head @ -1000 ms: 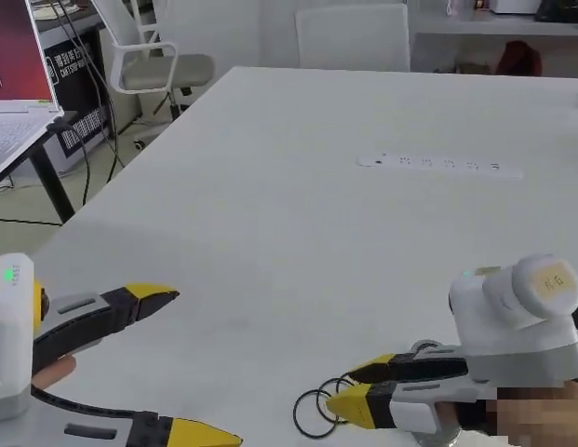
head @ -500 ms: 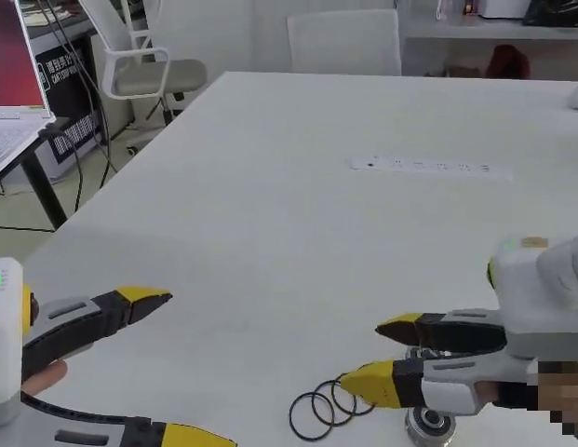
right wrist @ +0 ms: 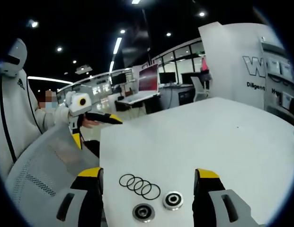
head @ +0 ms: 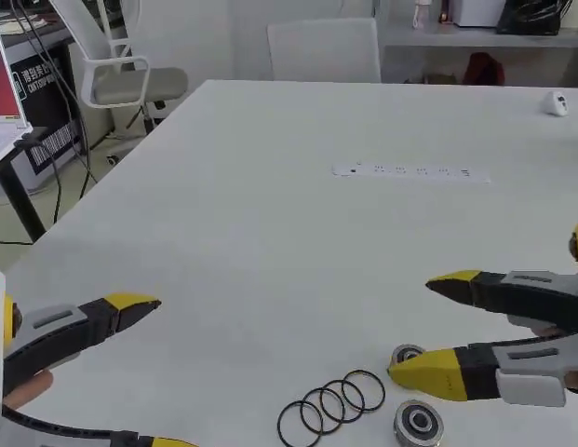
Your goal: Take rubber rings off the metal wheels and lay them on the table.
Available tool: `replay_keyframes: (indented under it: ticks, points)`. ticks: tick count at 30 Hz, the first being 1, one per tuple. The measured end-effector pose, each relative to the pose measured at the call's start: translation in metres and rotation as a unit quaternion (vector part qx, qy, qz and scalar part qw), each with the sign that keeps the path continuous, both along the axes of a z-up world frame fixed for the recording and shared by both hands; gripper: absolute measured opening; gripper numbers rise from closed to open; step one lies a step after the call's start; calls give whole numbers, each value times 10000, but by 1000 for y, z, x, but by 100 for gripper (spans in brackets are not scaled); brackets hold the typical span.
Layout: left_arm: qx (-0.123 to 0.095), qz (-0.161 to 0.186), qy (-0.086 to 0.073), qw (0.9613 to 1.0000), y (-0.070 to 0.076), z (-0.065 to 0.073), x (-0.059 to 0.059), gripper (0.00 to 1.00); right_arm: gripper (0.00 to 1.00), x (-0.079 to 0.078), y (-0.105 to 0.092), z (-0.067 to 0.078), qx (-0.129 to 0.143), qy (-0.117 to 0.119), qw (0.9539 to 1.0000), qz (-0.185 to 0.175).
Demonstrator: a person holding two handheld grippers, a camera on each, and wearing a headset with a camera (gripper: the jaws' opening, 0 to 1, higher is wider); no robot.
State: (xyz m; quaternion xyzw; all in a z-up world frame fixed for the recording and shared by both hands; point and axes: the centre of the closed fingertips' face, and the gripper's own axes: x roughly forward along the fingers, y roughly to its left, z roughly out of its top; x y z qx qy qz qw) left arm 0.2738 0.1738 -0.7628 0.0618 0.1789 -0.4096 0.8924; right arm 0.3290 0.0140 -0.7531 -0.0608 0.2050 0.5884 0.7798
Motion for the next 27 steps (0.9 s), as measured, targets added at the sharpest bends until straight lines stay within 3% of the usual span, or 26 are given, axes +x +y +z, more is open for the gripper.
replay_keyframes:
  ticks: [3,6,12,15,20,27]
  points:
    - [0,-1,-11,10000,0,1,0,100,78,-2,-12,5,-7,-61,10000,-78]
    - [-5,-11,-23,10000,0,2,0,100,82,-1,-27,10,-81,-300,9992,-252]
    - [-29,46,-24,10000,0,2,-1,100,90,-1,-58,12,-96,-348,9976,-592]
    - [-61,97,-20,9999,1,1,-3,100,92,-7,-68,10,-44,-250,9972,-704]
    - [-74,190,26,9998,5,-3,-5,100,96,-13,-84,1,-165,-251,9951,-944]
    - [-66,268,78,9996,8,-6,-9,100,98,-24,-100,-23,-299,18,9920,-1223]
